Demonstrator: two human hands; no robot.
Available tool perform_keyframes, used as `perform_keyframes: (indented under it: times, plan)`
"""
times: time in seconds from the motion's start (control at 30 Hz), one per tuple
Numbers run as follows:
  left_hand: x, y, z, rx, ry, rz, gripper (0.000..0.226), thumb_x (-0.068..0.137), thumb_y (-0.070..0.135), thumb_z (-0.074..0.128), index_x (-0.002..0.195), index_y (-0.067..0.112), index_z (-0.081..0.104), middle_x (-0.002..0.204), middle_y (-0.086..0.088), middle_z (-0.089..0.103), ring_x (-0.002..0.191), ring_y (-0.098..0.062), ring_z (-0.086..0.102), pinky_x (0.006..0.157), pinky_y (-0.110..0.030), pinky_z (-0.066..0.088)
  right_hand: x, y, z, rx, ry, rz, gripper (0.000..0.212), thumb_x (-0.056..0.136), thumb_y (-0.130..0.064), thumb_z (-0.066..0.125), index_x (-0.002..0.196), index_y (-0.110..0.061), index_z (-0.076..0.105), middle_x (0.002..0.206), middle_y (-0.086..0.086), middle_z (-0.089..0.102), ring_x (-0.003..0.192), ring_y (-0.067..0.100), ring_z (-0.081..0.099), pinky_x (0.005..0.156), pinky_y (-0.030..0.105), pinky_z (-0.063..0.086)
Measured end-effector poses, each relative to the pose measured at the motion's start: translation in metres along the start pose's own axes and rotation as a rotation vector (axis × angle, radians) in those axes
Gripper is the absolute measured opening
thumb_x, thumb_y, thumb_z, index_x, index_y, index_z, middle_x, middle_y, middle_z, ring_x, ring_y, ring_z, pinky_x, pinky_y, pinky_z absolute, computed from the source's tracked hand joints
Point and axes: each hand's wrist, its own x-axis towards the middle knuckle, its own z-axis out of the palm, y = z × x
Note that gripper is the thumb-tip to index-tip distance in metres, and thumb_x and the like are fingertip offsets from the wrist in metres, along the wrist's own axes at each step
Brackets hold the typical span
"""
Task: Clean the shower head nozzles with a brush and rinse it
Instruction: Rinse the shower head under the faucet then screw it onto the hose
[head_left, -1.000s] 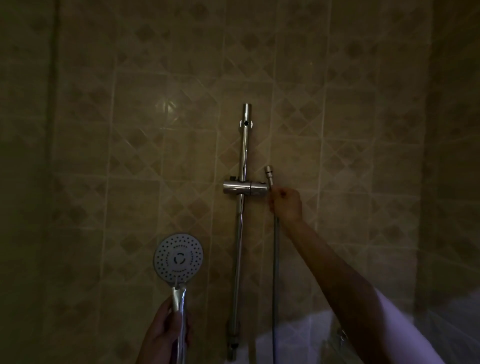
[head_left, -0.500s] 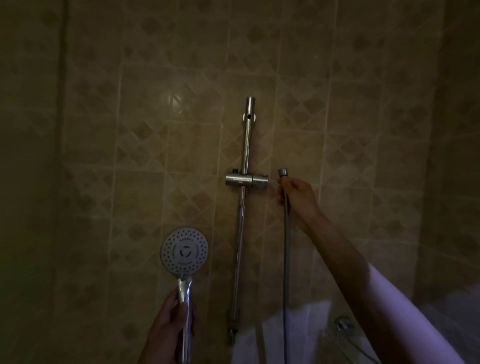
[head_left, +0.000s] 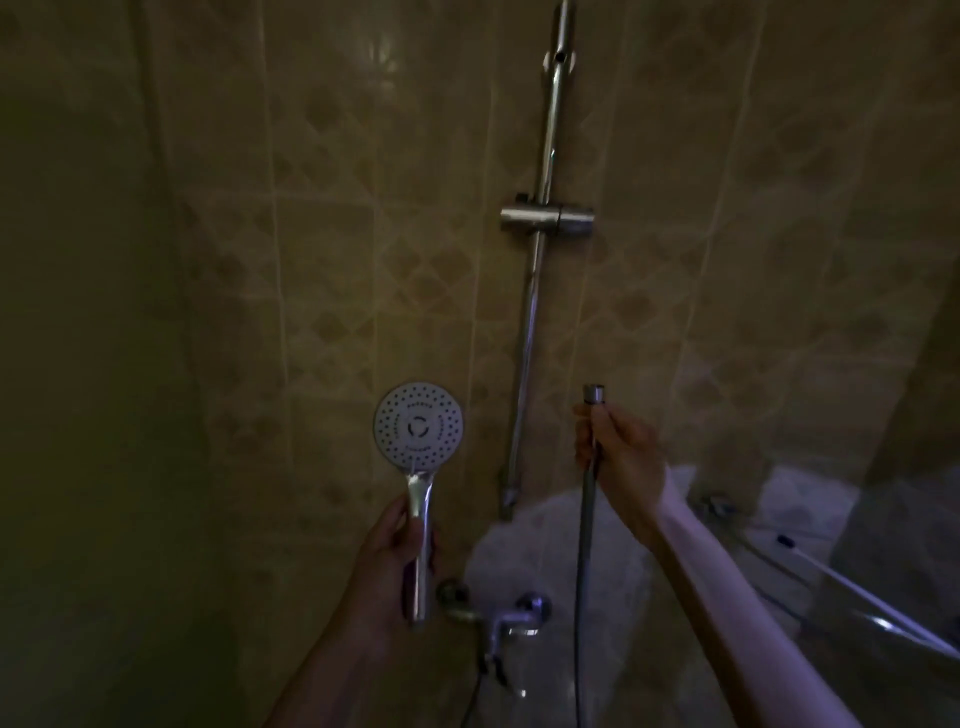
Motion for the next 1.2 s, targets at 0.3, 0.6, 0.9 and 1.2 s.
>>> perform_keyframes:
  times: [0.3,0.6,0.9,1.2]
  plan:
    - [-0.046,-0.045,-0.051,-0.01,0.115,-0.202,0.023,0.094,0.001,0.051,0.098,0.018,0.066,0.063,-0.006,0.063,0.044,-0.014,0.056,0.043,-0.021,0.046,-0.132,0.132,0.027,0.015,-0.019,0.393,0.034,0.09,-0.042,0.056,0.087,-0.009,0.065,0.072,0.003,0.052,0.065,0.013,0.048,0.058,0.023,0.039]
    - [-0.086,-0.092,-0.084,-0.102,0.267,-0.39,0.024,0.093,-0.004,0.047,0.106,0.011,0.061,0.071,-0.013,0.059,0.047,-0.017,0.056,0.04,-0.022,0.045,-0.161,0.237,0.042,-0.339,-0.035,0.658,0.031,0.097,-0.035,0.05,0.075,-0.016,0.059,0.058,0.001,0.049,0.043,0.009,0.049,0.044,0.027,0.039]
    - [-0.1,-0.122,-0.117,-0.156,0.32,-0.478,0.022,0.095,-0.005,0.041,0.108,0.002,0.057,0.059,-0.016,0.056,0.035,-0.02,0.049,0.035,-0.022,0.04,-0.142,0.299,0.06,-0.892,-0.503,0.743,0.045,0.102,-0.036,0.036,0.126,-0.002,0.052,0.14,0.022,0.038,0.13,0.038,0.046,0.101,0.046,0.046]
    - [-0.104,-0.151,-0.135,0.042,0.37,-0.559,0.013,0.097,0.009,0.048,0.103,0.005,0.058,0.058,-0.007,0.054,0.044,-0.017,0.05,0.041,-0.024,0.041,-0.147,0.318,0.077,-0.884,-0.377,0.711,0.038,0.103,-0.024,0.037,0.127,-0.001,0.055,0.136,0.025,0.042,0.127,0.037,0.047,0.106,0.038,0.038]
